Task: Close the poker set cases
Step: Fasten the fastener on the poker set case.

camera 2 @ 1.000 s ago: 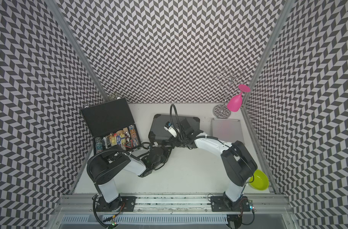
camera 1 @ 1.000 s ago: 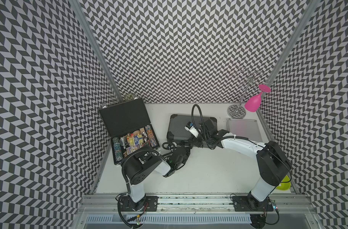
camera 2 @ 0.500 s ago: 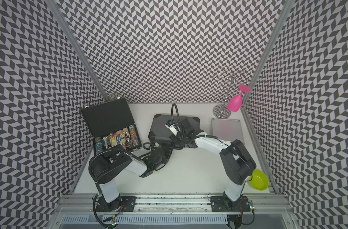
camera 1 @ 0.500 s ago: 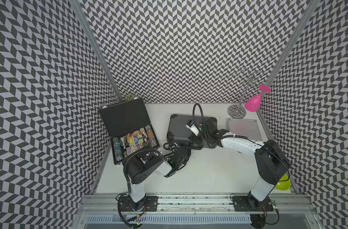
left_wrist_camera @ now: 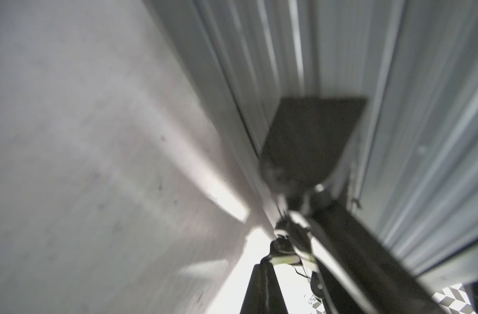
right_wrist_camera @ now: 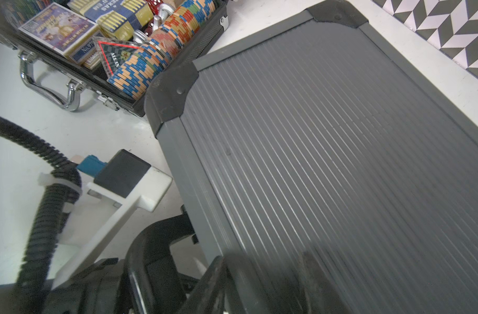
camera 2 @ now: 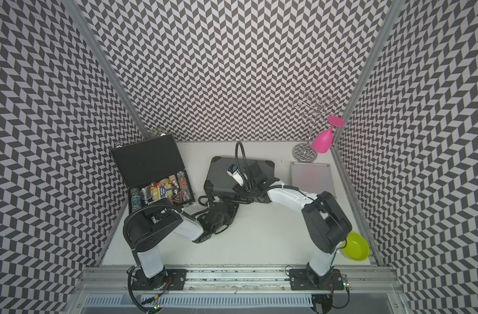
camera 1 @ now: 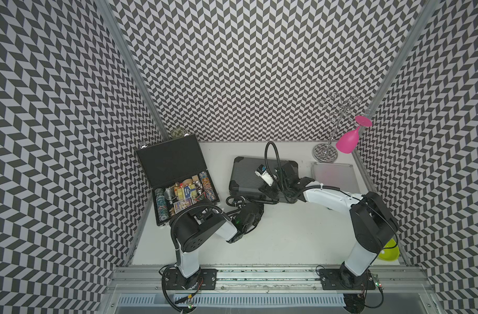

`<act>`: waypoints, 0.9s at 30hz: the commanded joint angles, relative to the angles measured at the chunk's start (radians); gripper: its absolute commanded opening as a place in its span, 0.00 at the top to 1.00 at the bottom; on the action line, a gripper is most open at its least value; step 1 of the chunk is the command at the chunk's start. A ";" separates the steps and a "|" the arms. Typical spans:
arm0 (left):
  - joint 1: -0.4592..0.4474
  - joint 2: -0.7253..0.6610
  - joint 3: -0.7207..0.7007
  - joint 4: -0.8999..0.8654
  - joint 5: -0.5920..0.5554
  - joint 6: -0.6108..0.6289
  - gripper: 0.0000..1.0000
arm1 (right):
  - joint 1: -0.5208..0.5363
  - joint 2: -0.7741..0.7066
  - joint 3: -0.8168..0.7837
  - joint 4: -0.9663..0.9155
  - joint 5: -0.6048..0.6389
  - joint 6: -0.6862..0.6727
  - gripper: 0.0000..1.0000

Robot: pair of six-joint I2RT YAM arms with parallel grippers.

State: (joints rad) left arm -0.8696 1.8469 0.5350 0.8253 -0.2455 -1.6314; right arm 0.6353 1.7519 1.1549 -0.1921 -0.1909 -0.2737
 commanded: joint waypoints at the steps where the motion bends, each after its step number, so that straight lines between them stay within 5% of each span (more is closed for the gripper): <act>1: 0.030 0.014 0.020 0.009 -0.039 0.014 1.00 | -0.025 0.098 -0.072 -0.222 0.127 0.001 0.56; 27: 0.065 0.040 0.080 -0.099 -0.059 0.005 1.00 | -0.025 0.105 -0.075 -0.236 0.110 -0.001 0.56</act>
State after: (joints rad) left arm -0.8249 1.8603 0.5919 0.7063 -0.2871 -1.6295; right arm 0.6353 1.7527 1.1545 -0.1925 -0.1917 -0.2729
